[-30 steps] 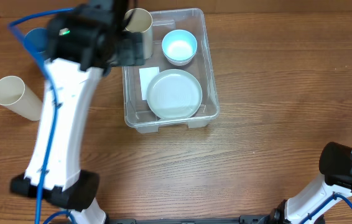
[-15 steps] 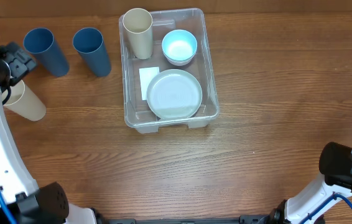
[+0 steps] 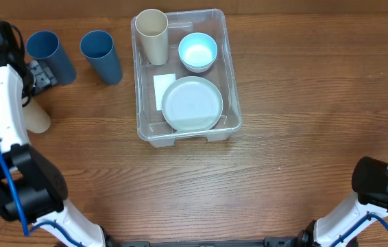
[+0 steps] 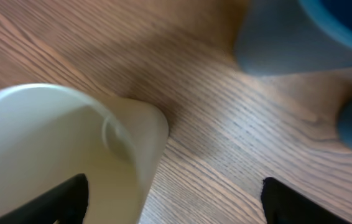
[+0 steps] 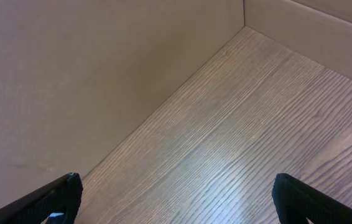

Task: Pack container
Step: 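Lower the second cream cup into the first cream cup and release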

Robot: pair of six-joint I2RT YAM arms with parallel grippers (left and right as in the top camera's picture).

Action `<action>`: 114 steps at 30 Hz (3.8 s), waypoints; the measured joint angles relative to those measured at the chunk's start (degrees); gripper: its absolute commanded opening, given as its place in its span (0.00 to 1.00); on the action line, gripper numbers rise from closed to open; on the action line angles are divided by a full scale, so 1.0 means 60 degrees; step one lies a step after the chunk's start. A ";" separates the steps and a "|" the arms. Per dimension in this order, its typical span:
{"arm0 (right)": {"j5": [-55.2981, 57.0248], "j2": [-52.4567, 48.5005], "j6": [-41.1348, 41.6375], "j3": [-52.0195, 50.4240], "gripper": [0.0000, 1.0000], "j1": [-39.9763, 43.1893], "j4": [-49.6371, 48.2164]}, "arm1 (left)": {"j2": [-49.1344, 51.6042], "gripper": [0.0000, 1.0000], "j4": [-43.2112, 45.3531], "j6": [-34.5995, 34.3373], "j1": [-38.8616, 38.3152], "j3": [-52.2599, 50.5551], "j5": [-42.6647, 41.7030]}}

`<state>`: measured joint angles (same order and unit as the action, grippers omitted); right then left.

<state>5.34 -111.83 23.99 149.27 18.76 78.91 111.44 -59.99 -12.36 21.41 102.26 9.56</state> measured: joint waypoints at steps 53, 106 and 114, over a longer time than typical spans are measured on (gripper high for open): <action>0.0000 0.0000 -0.0004 0.0000 1.00 0.0000 -0.0007 | -0.0412 0.04 0.2433 0.0892 -0.6251 0.2259 -0.1687; 0.0004 0.0000 0.0000 0.0000 1.00 0.0000 -0.0007 | -0.0412 0.72 0.3249 0.1104 -0.6313 0.2259 -0.0616; 0.0000 0.0000 -0.0004 0.0000 1.00 0.0000 -0.0004 | -0.0412 0.78 0.4721 0.1424 -0.6313 0.2259 -0.0350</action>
<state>5.34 -111.83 23.97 149.27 18.76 78.89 108.97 -31.66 -3.81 -16.47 115.81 7.46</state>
